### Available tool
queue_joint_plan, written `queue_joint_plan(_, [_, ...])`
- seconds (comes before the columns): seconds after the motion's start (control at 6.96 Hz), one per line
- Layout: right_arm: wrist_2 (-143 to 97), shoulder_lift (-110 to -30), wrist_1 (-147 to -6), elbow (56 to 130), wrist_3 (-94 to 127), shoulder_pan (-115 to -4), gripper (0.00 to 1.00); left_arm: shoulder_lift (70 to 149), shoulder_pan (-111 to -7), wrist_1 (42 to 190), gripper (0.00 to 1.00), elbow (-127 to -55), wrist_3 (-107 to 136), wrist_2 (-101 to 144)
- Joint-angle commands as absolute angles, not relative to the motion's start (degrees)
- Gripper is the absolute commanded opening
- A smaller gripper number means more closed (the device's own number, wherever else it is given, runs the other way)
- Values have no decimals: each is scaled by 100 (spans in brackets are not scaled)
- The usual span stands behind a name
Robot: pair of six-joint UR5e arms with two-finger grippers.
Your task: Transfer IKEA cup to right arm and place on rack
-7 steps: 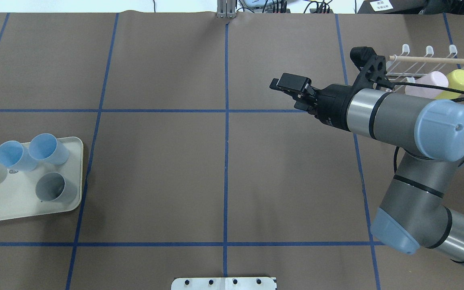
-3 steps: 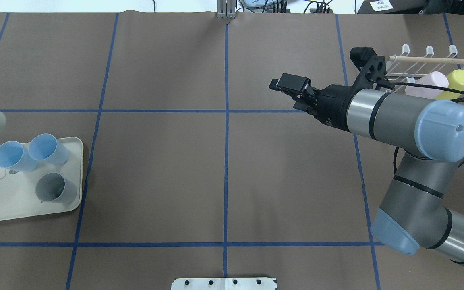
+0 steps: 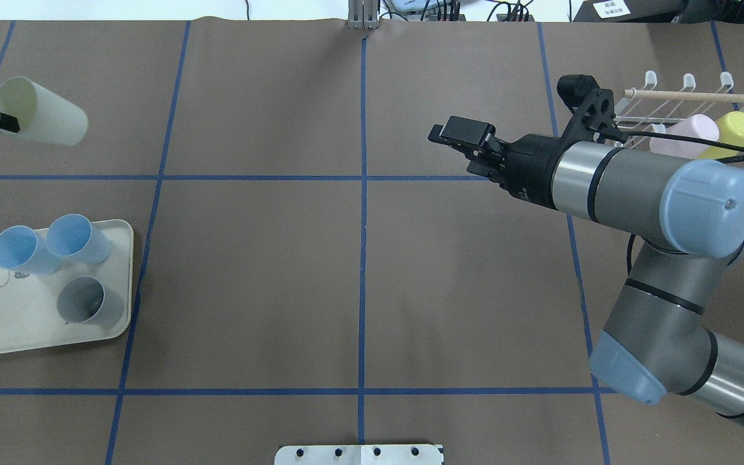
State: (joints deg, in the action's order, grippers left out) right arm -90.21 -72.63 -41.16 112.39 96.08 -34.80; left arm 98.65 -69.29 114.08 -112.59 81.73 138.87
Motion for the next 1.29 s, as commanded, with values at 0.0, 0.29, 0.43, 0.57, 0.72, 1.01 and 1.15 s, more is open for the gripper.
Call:
queue_joint_plan(0.0, [-9018,-7225,-3711,11162,10027,-3489,100,10518,-5920,12132,0,-11102,10097,12610])
queue_joint_plan(0.29, [-9018,-7207,-3009,11145,10920,-3480,100,10705,-5206,13799,0,-10776,12058,11466])
queue_joint_plan(0.43, [-9018,-7198,-2701,11084,11186,-3472,100,10705,-4942,14556,0,-10749,12920,10887])
queue_joint_plan(0.57, [-9018,-7190,-2263,10944,11389,-3463,100,10705,-4687,15277,0,-10749,13633,10489])
queue_joint_plan(0.72, [-9009,-7163,-1937,10768,11399,-3463,100,10714,-4284,16076,0,-10671,14311,9781])
queue_joint_plan(1.01, [-9017,-7163,-1854,10731,11408,-3463,100,10722,-2967,17248,0,-10417,14414,7856])
queue_joint_plan(1.15, [-9018,-7154,-1854,10731,11487,-3454,100,10844,-2649,17584,0,-10241,14414,7422])
